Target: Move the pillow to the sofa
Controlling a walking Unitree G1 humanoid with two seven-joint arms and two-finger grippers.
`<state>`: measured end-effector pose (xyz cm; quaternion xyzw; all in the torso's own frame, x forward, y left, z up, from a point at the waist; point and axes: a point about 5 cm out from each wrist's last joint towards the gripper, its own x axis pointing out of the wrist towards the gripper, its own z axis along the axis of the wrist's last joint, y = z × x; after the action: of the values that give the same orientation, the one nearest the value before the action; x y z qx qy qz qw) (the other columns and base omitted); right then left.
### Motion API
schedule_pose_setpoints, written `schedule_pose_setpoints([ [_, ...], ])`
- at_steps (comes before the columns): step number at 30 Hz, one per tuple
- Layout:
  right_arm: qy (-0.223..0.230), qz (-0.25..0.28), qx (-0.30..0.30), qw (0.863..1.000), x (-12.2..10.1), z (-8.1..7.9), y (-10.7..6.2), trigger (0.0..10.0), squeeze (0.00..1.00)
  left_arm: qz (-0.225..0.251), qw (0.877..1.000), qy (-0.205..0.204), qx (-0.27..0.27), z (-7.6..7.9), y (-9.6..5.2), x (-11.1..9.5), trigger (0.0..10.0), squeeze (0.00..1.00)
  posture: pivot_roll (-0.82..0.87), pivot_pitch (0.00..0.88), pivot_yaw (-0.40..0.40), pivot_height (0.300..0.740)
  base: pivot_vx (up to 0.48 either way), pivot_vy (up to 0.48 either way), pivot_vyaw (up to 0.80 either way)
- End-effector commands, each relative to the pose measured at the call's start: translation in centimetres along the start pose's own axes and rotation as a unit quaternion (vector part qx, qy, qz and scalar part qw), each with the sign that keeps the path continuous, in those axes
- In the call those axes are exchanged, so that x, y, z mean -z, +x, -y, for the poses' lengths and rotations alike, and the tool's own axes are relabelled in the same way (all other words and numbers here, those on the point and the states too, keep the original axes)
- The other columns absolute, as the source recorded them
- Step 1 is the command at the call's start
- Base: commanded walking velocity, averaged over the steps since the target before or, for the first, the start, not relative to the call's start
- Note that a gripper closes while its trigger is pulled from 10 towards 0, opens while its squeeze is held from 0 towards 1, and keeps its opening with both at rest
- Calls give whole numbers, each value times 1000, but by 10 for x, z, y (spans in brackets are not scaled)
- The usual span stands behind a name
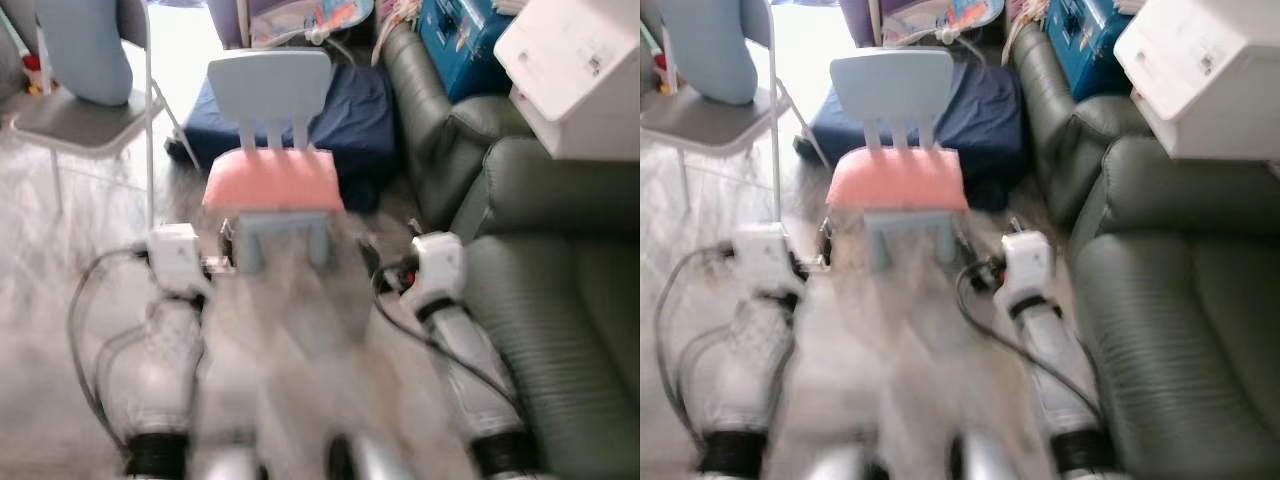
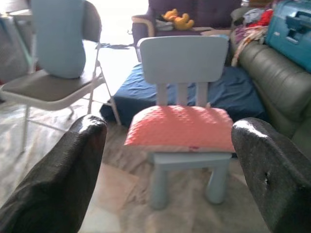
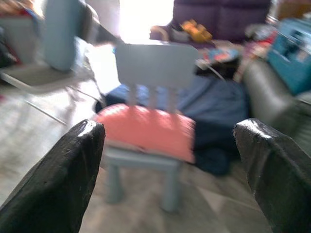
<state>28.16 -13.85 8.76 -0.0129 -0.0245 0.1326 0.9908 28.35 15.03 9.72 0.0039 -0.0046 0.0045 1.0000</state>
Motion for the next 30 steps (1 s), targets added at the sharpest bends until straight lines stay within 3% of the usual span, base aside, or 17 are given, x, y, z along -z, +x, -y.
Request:
schedule_pose_setpoints([
  [1,-7,9,15,1000,-3,2,1,10000,0,3,1000,14,-3,-6,0,0,10000,0,18,105,-58,740,480,0,0],
  [25,-13,-3,17,1000,4,2,-2,10000,0,2,1000,17,-20,-10,0,-1,10000,0,15,117,-58,740,479,0,0],
  [30,-14,-3,16,1000,4,2,-2,10000,0,1,1000,17,-22,-10,0,-1,10000,0,12,118,-59,740,469,0,609],
])
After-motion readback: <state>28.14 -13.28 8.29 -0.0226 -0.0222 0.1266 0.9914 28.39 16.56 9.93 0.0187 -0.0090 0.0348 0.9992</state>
